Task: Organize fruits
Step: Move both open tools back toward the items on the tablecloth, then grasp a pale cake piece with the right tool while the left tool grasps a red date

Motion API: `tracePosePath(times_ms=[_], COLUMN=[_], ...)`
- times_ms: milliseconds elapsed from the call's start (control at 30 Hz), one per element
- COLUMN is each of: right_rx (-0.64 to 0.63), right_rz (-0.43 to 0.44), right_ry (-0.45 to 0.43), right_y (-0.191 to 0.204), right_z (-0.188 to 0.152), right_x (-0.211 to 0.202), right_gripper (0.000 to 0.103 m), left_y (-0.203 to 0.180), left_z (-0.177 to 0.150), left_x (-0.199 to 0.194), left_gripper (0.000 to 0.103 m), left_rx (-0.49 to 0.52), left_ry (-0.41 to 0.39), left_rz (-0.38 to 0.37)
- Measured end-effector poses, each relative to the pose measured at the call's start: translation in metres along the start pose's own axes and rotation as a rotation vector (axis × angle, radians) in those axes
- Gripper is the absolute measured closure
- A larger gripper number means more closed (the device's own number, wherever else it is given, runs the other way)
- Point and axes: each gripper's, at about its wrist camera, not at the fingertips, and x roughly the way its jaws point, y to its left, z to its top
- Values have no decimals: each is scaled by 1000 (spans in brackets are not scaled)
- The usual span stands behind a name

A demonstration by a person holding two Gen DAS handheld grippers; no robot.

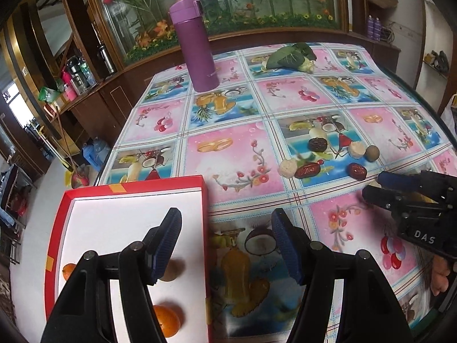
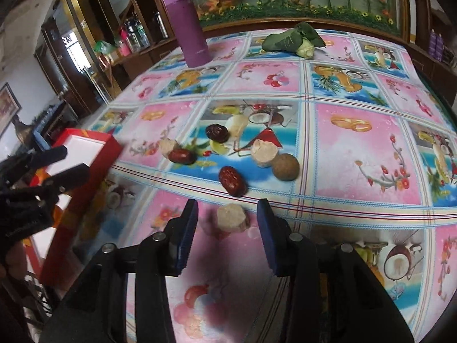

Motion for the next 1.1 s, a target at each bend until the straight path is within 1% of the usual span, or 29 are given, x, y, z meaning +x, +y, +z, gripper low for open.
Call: tracePosePath(times_ms=[100,200,267,333,467,567,633,733,967,1000,1033,1067,1100], right_rx=[-29,-70,-61,-4,188,324,348,364,380,381,381,381,382], right_rz=[-32,-63,-69,-90,-150,-132,-145,-117,-94,-92,-93,-93,-92], right_ry=[13,12,16,-1,-63,-95,-111,-116,-111,-112,-112,-111,-110], right_y=[2,7,4,-8,-49,-74,-78,-80,-79,-79,-79,-79,-79], right_z=[-2,-4,-3,0,6,6,5,5,6,6,6,6,6], right_x=[3,4,2,-4,-23,-35,-40,-43,-42,-41,-42,-41,-42], right_gripper=[77,79,79,79,79,79,79,79,79,79,79,79,79], left_y=[-4,-12,-19,-29,-53,-75,-89,-103,-114,-116,-117,-118,-118], left_z=[4,10,15,20,31,37,39,40,40,40,41,41,40], left_x=[3,4,4,5,12,24,31,38,58,58,60,62,65], left_gripper=[38,38,38,38,38,38,38,38,38,41,46,57,62], left_rx=[-4,3,12,24,51,72,90,109,97,103,105,101,96], left_ry=[9,9,7,4,-4,0,4,4,29,15,25,39,55], left_rz=[-30,-48,-72,-92,-145,-190,-210,-220,-240,-233,-240,-257,-278])
